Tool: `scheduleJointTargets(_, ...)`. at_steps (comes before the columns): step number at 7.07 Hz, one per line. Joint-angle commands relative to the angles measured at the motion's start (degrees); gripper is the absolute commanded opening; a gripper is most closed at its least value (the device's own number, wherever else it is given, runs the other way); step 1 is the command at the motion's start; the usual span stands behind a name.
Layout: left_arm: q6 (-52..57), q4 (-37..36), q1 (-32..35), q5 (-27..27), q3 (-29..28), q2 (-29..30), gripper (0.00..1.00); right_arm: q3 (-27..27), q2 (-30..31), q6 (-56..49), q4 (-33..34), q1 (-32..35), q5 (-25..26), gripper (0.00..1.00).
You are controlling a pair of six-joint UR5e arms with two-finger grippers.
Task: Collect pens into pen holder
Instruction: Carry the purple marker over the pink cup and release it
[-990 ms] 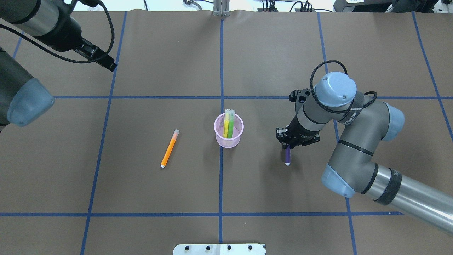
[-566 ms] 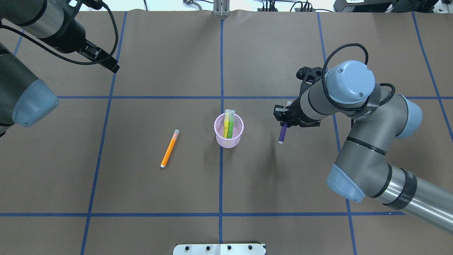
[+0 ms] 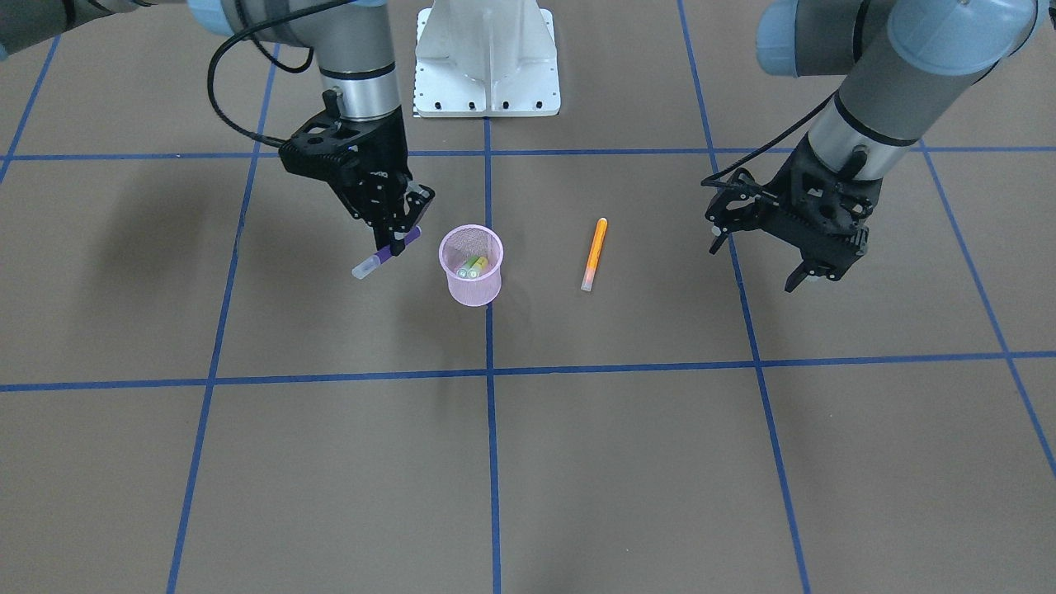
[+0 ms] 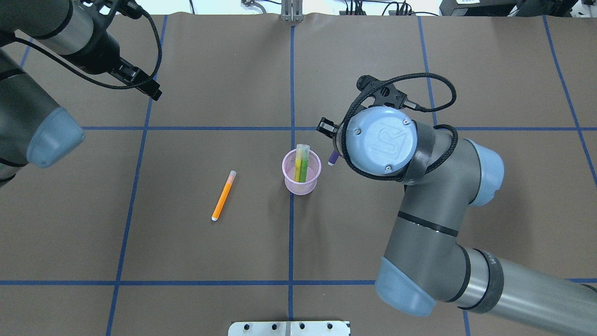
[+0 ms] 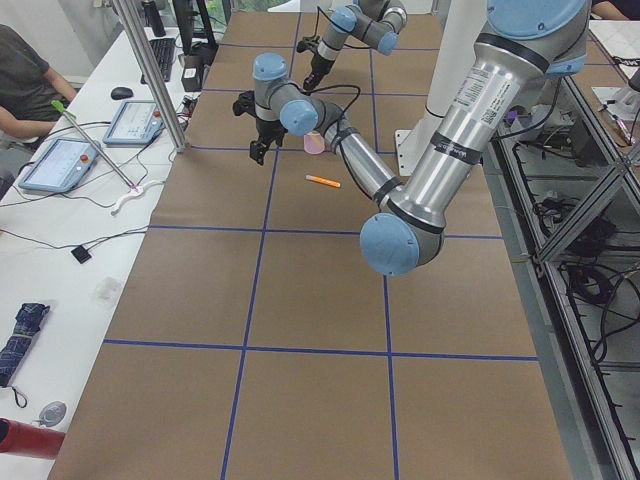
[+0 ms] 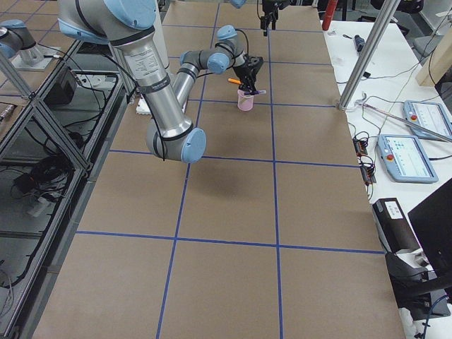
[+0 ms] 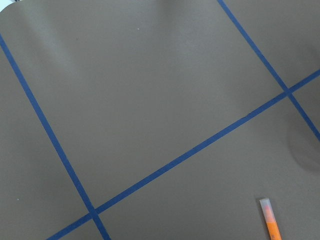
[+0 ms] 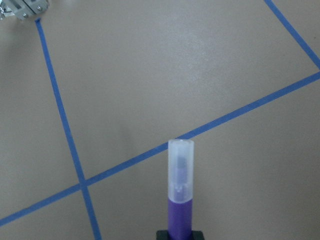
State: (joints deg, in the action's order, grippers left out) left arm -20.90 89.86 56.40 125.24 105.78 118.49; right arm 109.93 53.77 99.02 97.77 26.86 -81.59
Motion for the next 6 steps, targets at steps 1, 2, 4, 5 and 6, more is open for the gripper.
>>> scheduleJointTargets(1, 0.07, 0.14, -0.14, 0.0, -0.84, -0.02, 0.99, -3.81, -4.0, 6.42, 1.81, -3.73, 7.73, 0.0)
scheduleJointTargets(2, 0.07, 0.14, -0.23, 0.0, -0.93, -0.02, 0.99, -7.32, -6.03, 6.71, 1.81, -4.7, 9.41, 0.0)
scheduleJointTargets(4, -0.11, 0.05, -1.37, 0.0, -1.19, 0.07, 0.99, -7.71, -5.79, 7.42, 1.55, -6.2, 11.54, 0.0)
scheduleJointTargets(5, -0.28, -0.03, -2.25, -0.08, -1.11, 0.24, 0.99, -7.45, -5.35, 7.24, 1.37, -6.2, 11.37, 0.99)
scheduleJointTargets(6, -4.02, -0.21, -3.82, -0.17, -0.84, 1.2, 0.99, -4.14, -2.82, 5.68, 1.37, -6.2, 10.49, 1.0)
